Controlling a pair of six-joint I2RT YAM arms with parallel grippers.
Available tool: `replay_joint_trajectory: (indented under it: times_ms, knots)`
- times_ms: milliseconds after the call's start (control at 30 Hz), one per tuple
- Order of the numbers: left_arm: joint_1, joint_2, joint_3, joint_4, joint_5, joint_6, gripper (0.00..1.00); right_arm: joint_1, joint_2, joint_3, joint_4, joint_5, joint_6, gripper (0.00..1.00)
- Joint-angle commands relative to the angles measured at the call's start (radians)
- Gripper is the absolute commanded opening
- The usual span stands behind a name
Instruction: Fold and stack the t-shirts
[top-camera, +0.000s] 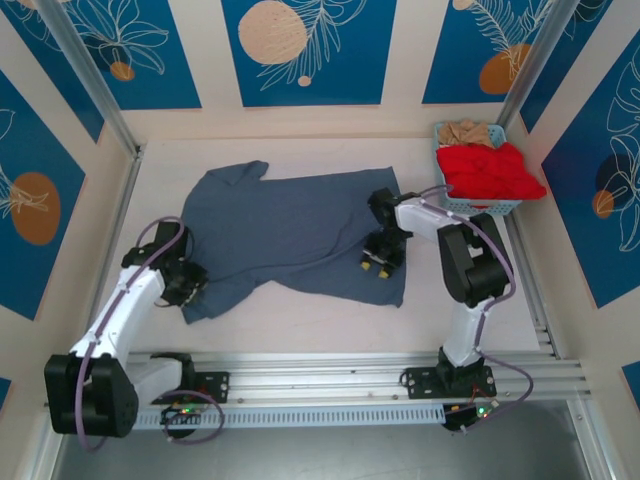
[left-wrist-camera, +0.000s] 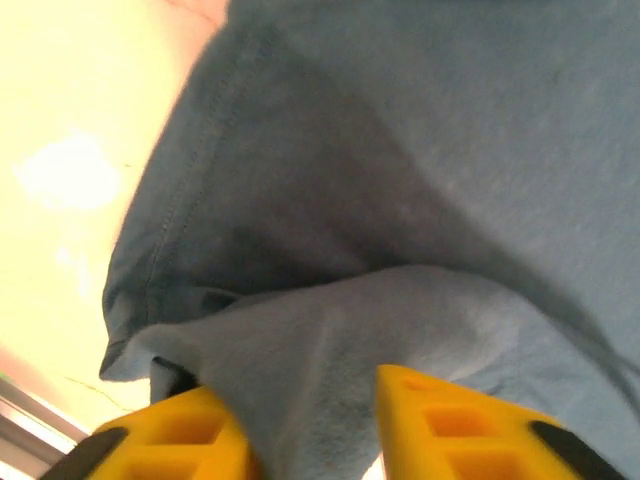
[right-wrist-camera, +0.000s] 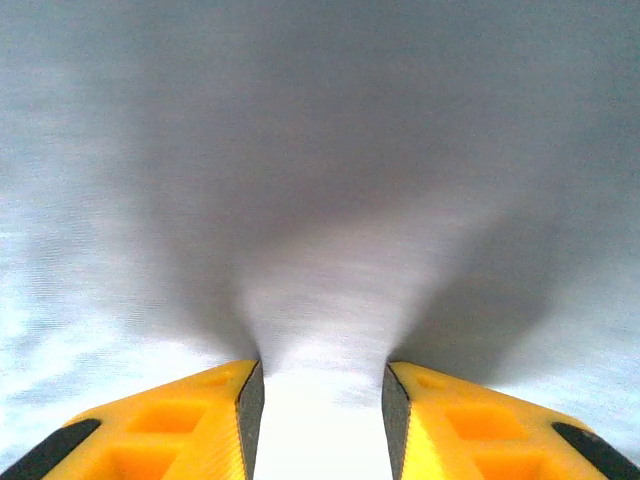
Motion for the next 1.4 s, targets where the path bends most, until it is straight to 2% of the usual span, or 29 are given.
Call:
replay_joint_trajectory:
  times_ms: [0, 67, 133, 233, 367, 533, 633, 700, 800, 867, 933, 1067, 1167, 1367]
  knots:
    - [0.007, 0.007, 0.059, 0.07, 0.074, 0.04, 0.51, -0.044, -0.071, -0.064, -0.04, 0.032, -0.002, 0.39]
    - [0.007, 0.056, 0.129, 0.096, 0.084, 0.063, 0.58, -0.047, -0.084, -0.075, -0.033, 0.042, -0.023, 0.39]
    - [0.007, 0.13, 0.206, 0.129, 0.104, 0.096, 0.59, -0.051, -0.088, -0.071, -0.04, 0.05, -0.032, 0.38]
    - [0.007, 0.257, 0.331, 0.171, 0.138, 0.114, 0.58, -0.053, -0.109, -0.051, -0.052, 0.07, -0.035, 0.37]
    - [0.007, 0.409, 0.513, 0.111, 0.103, 0.096, 0.57, -0.001, -0.163, 0.015, -0.042, 0.116, -0.069, 0.38]
    - [0.006, 0.555, 0.682, 0.025, 0.065, 0.028, 0.49, 0.03, -0.119, 0.081, -0.023, 0.063, -0.086, 0.37]
    - [-0.006, 0.538, 0.668, -0.029, 0.019, -0.005, 0.42, 0.031, -0.108, 0.082, -0.018, 0.051, -0.079, 0.37]
    - [-0.008, 0.455, 0.582, -0.045, -0.037, -0.047, 0.37, 0.032, -0.113, 0.065, -0.016, 0.053, -0.079, 0.37]
    - [0.005, 0.352, 0.486, 0.003, -0.113, -0.059, 0.37, 0.02, -0.131, 0.019, -0.012, 0.05, -0.071, 0.37]
    - [0.032, 0.384, 0.494, 0.062, -0.058, -0.035, 0.39, 0.004, -0.152, -0.021, -0.006, 0.041, -0.061, 0.37]
    - [0.046, 0.485, 0.562, 0.115, 0.026, 0.005, 0.39, -0.016, -0.172, -0.061, 0.012, 0.033, -0.056, 0.37]
    - [0.047, 0.697, 0.711, 0.212, 0.102, 0.037, 0.28, -0.035, -0.136, -0.054, 0.004, 0.02, -0.075, 0.36]
    - [0.042, 0.833, 0.8, 0.249, 0.124, 0.026, 0.26, -0.03, -0.081, -0.026, -0.026, -0.007, -0.073, 0.32]
    - [0.044, 1.056, 0.999, 0.307, 0.163, -0.004, 0.25, -0.026, -0.015, -0.003, -0.04, -0.012, -0.062, 0.32]
